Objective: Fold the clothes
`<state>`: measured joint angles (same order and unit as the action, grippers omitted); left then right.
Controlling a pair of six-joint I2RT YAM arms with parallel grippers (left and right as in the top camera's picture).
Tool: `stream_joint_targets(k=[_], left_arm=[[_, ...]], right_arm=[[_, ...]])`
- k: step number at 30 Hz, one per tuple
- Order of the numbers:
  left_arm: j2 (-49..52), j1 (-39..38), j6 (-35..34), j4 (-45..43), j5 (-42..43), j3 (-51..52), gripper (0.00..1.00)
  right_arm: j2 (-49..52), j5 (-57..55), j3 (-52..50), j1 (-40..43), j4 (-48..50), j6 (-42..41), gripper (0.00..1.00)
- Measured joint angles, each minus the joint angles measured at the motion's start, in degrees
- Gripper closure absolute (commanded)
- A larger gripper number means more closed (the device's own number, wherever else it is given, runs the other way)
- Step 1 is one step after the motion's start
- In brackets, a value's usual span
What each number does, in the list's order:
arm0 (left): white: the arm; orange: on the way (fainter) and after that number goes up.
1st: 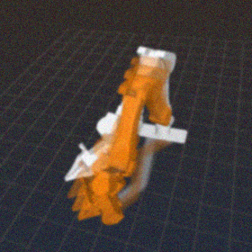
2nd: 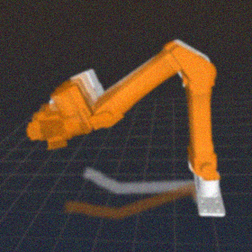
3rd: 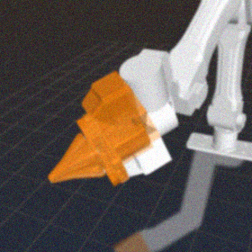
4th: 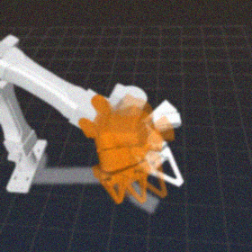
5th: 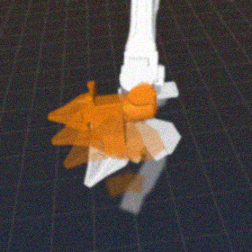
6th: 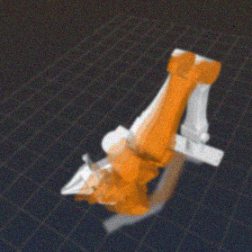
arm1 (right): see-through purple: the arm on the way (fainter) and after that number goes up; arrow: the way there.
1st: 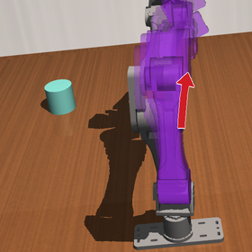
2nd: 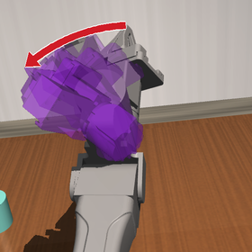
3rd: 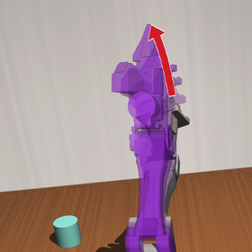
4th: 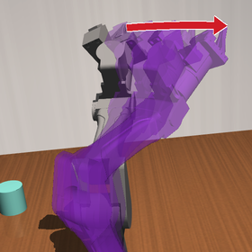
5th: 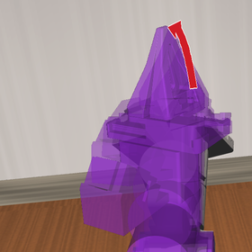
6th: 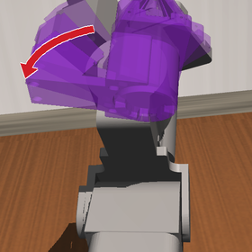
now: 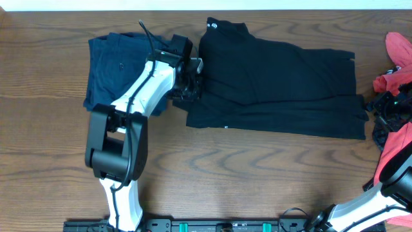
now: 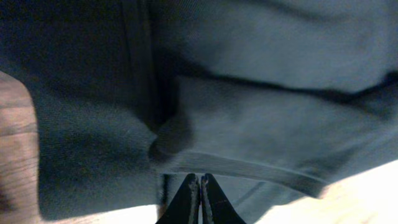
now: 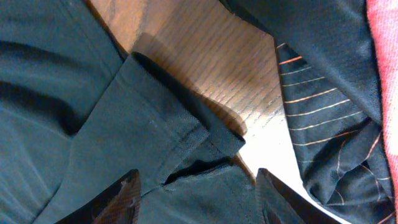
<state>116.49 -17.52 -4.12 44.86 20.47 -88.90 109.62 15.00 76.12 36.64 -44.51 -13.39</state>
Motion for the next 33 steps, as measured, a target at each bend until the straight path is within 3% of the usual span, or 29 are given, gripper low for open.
stream_joint_targets(k=[4, 9, 13, 20, 29, 33], left_arm=[[-4.22, 0.00, -0.42, -1.44, 0.37, -1.62, 0.92], [-6.84, 0.00, -0.46, -1.44, -1.92, -2.82, 0.51], [-3.82, 0.07, -0.61, -1.36, -4.22, -2.40, 0.43], [4.24, 0.07, -0.76, -1.07, -4.92, -1.57, 0.49], [4.85, 0.07, -0.96, -0.57, -3.87, -1.33, 0.93], [4.85, 0.07, -0.59, -0.55, -2.14, -1.33, 0.94]], right_arm=[[0.00, 0.00, 0.00, 0.00, 0.15, 0.00, 0.43], [0.00, 0.00, 0.00, 0.00, 0.17, 0.00, 0.43], [0.00, 0.02, 0.00, 0.00, 0.17, 0.00, 0.43], [0.00, 0.90, 0.00, 0.00, 0.09, 0.00, 0.43], [0.00, 1.29, 0.00, 0.00, -0.02, 0.00, 0.43], [0.00, 1.33, 0.00, 0.00, -0.02, 0.00, 0.43]])
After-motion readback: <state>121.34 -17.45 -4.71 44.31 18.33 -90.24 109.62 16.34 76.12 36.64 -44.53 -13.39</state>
